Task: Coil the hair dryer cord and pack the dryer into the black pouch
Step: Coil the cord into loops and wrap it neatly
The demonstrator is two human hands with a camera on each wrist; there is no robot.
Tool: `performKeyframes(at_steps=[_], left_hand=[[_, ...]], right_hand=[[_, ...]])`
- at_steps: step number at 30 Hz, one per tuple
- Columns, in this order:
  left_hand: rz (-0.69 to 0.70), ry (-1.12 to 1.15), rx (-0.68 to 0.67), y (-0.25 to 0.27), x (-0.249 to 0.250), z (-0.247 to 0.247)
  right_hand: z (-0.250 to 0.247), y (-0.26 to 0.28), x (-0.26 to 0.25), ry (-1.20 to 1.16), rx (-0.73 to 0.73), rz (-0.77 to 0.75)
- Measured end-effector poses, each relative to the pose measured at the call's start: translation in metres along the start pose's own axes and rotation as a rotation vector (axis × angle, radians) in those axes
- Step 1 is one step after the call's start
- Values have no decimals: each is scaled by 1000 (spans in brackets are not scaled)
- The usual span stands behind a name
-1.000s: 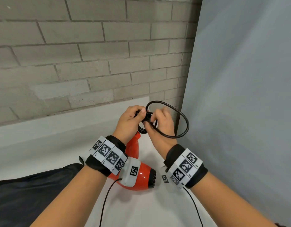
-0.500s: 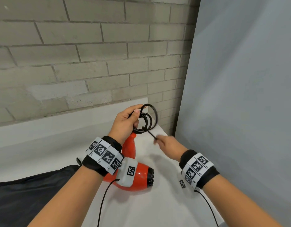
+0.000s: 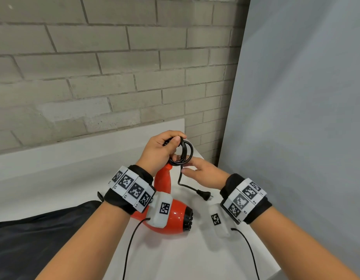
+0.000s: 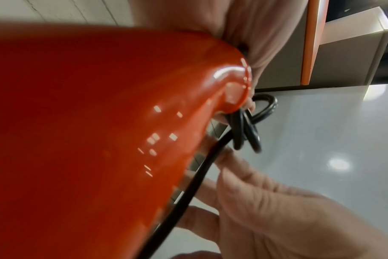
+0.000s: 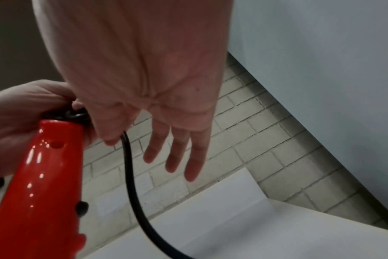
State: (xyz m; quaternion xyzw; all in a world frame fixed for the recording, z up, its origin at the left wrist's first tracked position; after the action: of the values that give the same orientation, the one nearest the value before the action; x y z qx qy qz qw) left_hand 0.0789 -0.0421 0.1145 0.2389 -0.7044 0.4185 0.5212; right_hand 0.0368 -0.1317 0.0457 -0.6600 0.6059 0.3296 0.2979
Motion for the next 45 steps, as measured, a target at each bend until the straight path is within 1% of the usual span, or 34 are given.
performKeyframes(at_steps=[2, 5, 8, 10, 13, 15, 19, 22, 26, 30, 32, 35, 38, 41, 43, 45], left_hand=[[-4, 31, -30, 2, 2, 4], [-21, 78, -57, 3, 3, 5], [-56, 78, -78, 2, 0, 6], [-65, 60, -93, 2, 0, 6], [-56, 15, -86, 2, -2, 4], [-45, -2, -66, 1, -4, 2], [-39, -44, -21, 0, -8, 0], [-38, -5, -33, 1, -5, 1], [-32, -14, -114, 6, 0, 5], [-24, -113, -142, 8, 0, 5], [-34, -112, -143, 7, 0, 6], [-55, -57, -91, 6, -1, 2], [-94, -23, -14, 2, -6, -6], [-98, -7, 47, -3, -10, -12], [-92, -13, 77, -5, -11, -14], [-92, -26, 96, -6, -10, -16]], right_hand=[[-2, -4, -4, -36, 69, -47], [-17, -4, -1, -14, 206, 0], [-32, -5, 2, -16, 269, 45], [-49, -4, -1, -11, 342, 50], [-79, 7, -17, 13, 522, -16], [-90, 17, -34, 23, 609, -86], [-92, 32, -68, 55, 686, -217], [-85, 39, -80, 58, 689, -269], [-82, 41, -87, 34, 688, -299], [-83, 42, -92, 20, 678, -328], [-81, 42, -93, 23, 653, -352], [-83, 38, -81, 42, 562, -330], [-81, 26, -43, 13, 429, -214], [-65, 15, 16, 73, 284, -3], [-55, 15, 51, 121, 240, 121], [-50, 21, 75, 115, 252, 199]])
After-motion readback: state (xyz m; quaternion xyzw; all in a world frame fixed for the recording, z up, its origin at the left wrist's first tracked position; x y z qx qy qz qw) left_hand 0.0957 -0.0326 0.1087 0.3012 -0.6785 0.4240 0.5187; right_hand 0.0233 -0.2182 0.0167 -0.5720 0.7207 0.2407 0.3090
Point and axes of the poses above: each hand's wrist, its own y-axis away from the middle knuckle, its own z-axis out of the palm, x = y × z, the point moved 8 cm from there along -y, towards the middle knuckle
